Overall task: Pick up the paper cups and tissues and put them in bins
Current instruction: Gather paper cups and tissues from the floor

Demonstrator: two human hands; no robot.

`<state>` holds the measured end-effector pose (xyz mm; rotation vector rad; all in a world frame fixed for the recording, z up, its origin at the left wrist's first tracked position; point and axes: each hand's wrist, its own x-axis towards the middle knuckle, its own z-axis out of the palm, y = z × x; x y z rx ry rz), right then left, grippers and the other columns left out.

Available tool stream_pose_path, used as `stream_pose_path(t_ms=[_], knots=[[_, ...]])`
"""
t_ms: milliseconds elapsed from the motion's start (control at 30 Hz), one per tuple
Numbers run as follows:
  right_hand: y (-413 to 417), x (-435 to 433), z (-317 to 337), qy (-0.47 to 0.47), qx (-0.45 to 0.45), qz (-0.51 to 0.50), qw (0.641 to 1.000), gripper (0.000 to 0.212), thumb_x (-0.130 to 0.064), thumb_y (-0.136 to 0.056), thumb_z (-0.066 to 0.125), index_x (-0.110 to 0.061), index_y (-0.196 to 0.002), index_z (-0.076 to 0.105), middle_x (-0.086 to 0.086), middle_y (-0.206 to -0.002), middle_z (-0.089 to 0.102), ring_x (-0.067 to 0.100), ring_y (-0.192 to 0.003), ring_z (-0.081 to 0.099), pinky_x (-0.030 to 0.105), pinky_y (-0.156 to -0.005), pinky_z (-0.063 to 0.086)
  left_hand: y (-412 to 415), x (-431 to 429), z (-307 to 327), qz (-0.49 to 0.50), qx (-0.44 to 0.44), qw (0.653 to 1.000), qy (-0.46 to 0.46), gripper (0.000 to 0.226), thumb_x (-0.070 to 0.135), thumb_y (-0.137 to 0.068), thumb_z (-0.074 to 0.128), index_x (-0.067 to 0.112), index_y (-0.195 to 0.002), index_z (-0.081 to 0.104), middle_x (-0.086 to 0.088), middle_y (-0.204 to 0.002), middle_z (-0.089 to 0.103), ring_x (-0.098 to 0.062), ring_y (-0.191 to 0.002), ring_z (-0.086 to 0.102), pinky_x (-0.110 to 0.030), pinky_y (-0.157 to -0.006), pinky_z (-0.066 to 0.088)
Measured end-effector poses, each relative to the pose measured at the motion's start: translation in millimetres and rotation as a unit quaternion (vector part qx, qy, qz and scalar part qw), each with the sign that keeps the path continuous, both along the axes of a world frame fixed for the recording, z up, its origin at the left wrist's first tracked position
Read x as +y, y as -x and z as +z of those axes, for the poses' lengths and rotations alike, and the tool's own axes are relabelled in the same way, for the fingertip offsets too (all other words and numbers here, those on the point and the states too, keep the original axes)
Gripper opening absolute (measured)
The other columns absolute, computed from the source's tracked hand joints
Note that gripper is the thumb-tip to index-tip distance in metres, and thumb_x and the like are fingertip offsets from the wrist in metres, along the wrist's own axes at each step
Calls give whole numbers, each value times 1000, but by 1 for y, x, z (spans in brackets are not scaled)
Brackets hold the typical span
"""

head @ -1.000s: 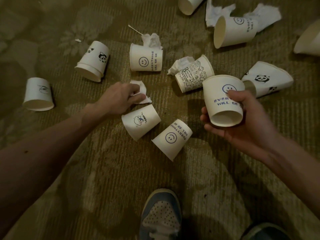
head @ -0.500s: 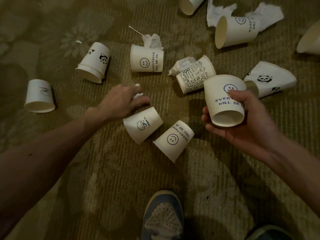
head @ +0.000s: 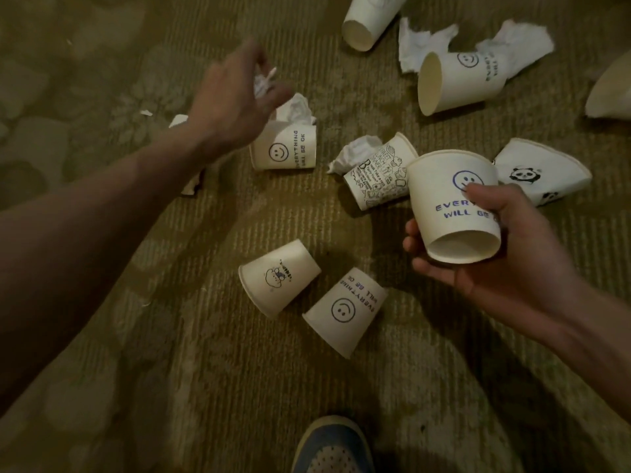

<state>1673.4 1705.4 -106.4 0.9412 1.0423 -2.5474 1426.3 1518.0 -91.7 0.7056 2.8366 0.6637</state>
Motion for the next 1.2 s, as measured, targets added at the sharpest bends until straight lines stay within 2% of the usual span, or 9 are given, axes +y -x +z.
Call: stream_pose_path(t_ms=[100, 300, 400, 567, 633, 767, 867, 967, 1200], knots=[[2, 0, 1, 6, -4, -7, 1000, 37, -40, -71, 59, -14, -87, 80, 18, -92, 72, 27, -83, 71, 34, -63, 59, 20, 16, -13, -13, -80, 993, 84, 53, 48, -91, 60, 14, -131, 51, -12, -126, 58, -23, -98, 58, -40, -83, 51], [0, 4, -1, 17, -10, -25, 999, 37, -38, -70, 61, -11, -88, 79, 21, -91, 72, 29, -81, 71, 36, -64, 59, 41, 38, -23, -41, -98, 971, 215, 62, 55, -84, 66, 16, -131, 56, -11, -109, 68, -23, -84, 61, -37, -73, 53], [-1, 6, -2, 18, -14, -27, 999, 37, -38, -69, 61, -12, -87, 79, 20, -91, 72, 28, -81, 71, 35, -64, 59, 43, 43, -26, -44, -106, 971, 210, 42, 45, -88, 66, 13, -116, 64, -4, -87, 65, -20, -75, 61, -30, -56, 46], [-4, 7, -3, 27, -18, -31, 999, 38, -38, -71, 61, -10, -90, 79, 21, -93, 71, 29, -83, 71, 35, -65, 59, 26, 47, -27, -56, -68, 984, 152, 32, 38, -96, 56, 13, -115, 64, -7, -93, 64, -23, -79, 62, -31, -60, 47], [-5, 8, -4, 26, -19, -32, 999, 37, -38, -71, 61, -11, -89, 79, 21, -93, 71, 29, -84, 70, 35, -66, 59, 16, 50, -22, -67, -64, 992, 83, 31, 38, -99, 51, 15, -115, 64, -2, -93, 63, -14, -76, 61, -24, -55, 42], [-5, 7, -3, 30, -16, -29, 999, 36, -38, -71, 60, -12, -86, 80, 19, -91, 71, 28, -82, 70, 34, -68, 59, -12, 57, -15, -95, -132, 987, -16, 26, 40, -101, 47, 24, -88, 62, 12, -73, 58, 12, -51, 53, -6, -40, 34], [-6, 4, -2, 35, -18, -27, 999, 36, -37, -71, 60, -12, -86, 80, 19, -91, 71, 28, -81, 71, 34, -68, 60, -26, 59, -24, -118, -155, 981, 23, 32, 43, -99, 49, 16, -96, 66, 4, -78, 64, 4, -59, 58, -19, -48, 41], [-9, 4, -1, 35, -22, -27, 999, 36, -36, -69, 61, -11, -86, 79, 20, -91, 71, 28, -81, 71, 34, -67, 60, -28, 62, -31, -109, -156, 980, 53, 38, 46, -94, 57, 10, -98, 68, -9, -87, 70, -19, -74, 66, -32, -64, 51], [-16, 7, 1, 30, -22, -30, 999, 34, -37, -68, 60, -14, -82, 80, 19, -90, 72, 27, -80, 71, 34, -67, 60, -34, 84, -44, -123, -189, 967, 117, 34, 42, -90, 66, 8, -95, 65, -8, -82, 72, -18, -69, 70, -35, -65, 59]])
